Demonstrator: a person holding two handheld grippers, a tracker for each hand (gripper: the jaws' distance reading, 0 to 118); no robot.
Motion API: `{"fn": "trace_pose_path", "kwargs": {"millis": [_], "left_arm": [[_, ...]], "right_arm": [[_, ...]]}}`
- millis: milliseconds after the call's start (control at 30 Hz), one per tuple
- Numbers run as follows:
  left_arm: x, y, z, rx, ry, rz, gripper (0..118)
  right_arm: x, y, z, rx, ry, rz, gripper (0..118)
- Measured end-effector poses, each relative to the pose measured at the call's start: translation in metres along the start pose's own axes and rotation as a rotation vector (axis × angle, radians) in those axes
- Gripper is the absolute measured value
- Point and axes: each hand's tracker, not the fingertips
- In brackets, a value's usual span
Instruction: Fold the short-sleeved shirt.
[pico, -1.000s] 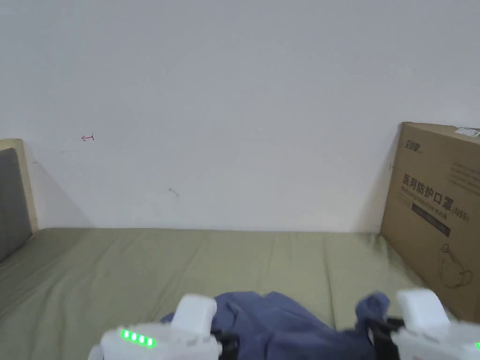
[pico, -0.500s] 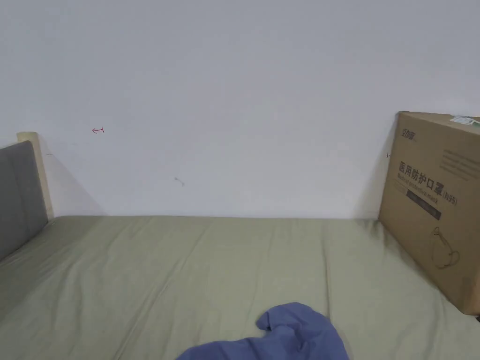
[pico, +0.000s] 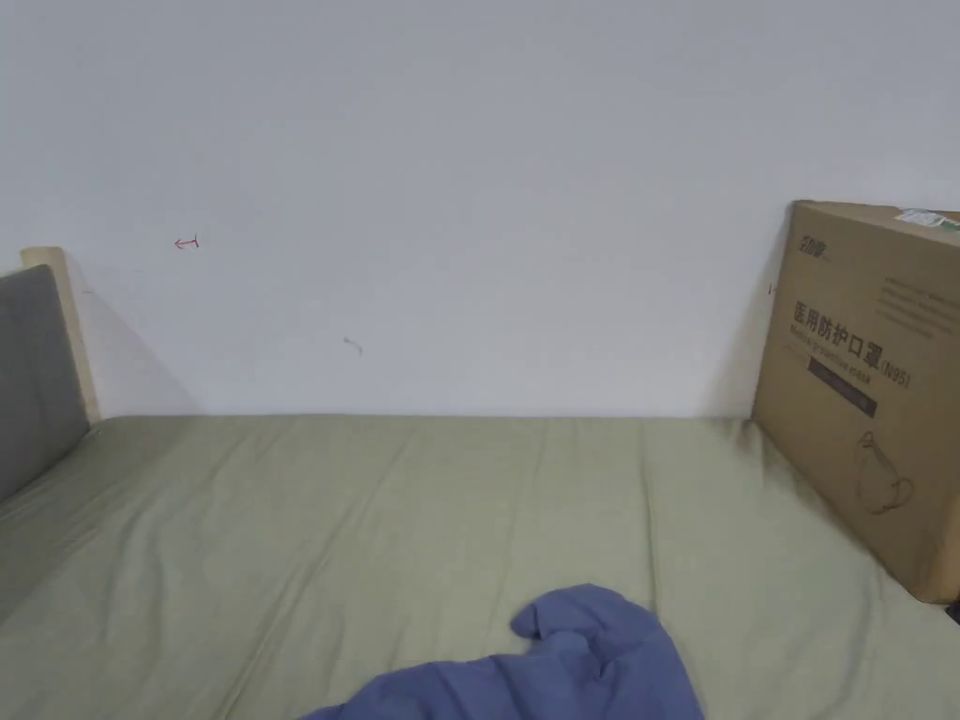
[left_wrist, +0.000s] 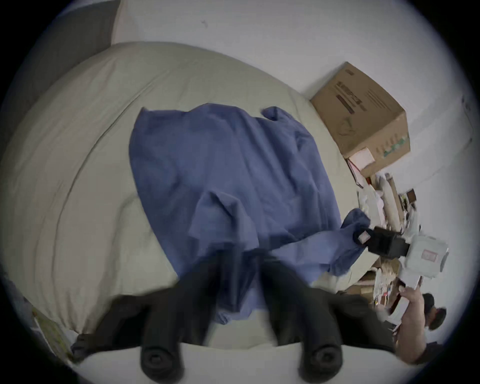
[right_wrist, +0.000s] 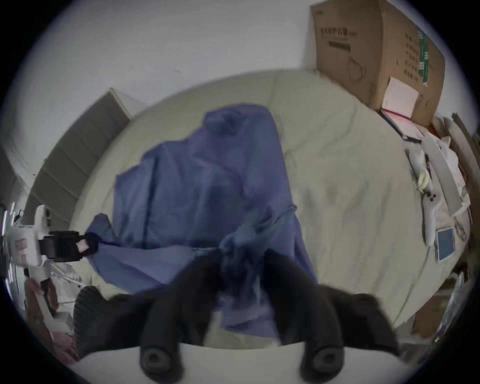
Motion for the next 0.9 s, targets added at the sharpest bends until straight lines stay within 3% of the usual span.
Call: {"fn": "trace_pose_path", "kwargs": {"millis": [33,67,200,267,367,467,500,533,567,600,633,667,733,767,833,900], "left_arm": [[-0.003,-0.002,0.001,0.003,-0.009,0.016,113],[-0.006,-0.005,0.002,0.008,-0.017,0.026,115],[-0.006,-0.005,0.028,0.069,-0.054,0.061,115],[0.004,-0.002,0.058,0.207,-0.089,0.072,115],[0.016,0.0,0.103,0.455,-0.144,0.021,115],[0.032,-0.004,0.132,0.689,-0.034,-0.115,111],[0.034,-0.008,0.136,0.751,0.005,-0.152,104],[0.039,-0.01,0.139,0.798,0.038,-0.172,85],[0.039,-0.01,0.14,0.808,0.035,-0.17,45],[0.039,-0.009,0.138,0.786,0.027,-0.158,12],[0.038,-0.008,0.137,0.776,0.03,-0.149,1],[0.036,-0.004,0.132,0.778,0.042,-0.142,1],[0.027,0.006,0.128,0.733,-0.016,-0.131,1],[0.024,0.013,0.125,0.714,-0.007,-0.122,1],[0.014,0.049,0.107,0.564,0.108,-0.112,1],[-0.009,0.088,0.081,0.354,0.127,-0.031,1]], "right_arm": [[0.0,-0.001,0.002,0.018,0.028,0.002,88],[-0.003,-0.003,0.005,0.029,0.046,0.002,91],[-0.021,-0.002,0.031,0.126,-0.012,0.109,95],[-0.029,0.0,0.059,0.264,-0.013,0.137,95],[-0.038,0.001,0.105,0.525,0.028,0.156,95],[-0.043,-0.002,0.134,0.744,0.121,0.15,93],[-0.043,-0.003,0.136,0.781,0.159,0.14,90],[-0.043,-0.003,0.139,0.818,0.192,0.127,77],[-0.043,-0.002,0.139,0.833,0.199,0.107,36],[-0.045,0.001,0.137,0.822,0.176,0.089,2],[-0.045,0.003,0.135,0.816,0.142,0.06,0],[-0.043,0.003,0.133,0.829,0.143,0.031,0],[-0.036,0.012,0.125,0.78,0.259,0.007,0],[-0.035,0.013,0.123,0.774,0.239,0.005,0],[-0.032,0.017,0.118,0.759,0.231,0.005,0],[-0.028,0.022,0.111,0.708,0.258,-0.012,0]]}}
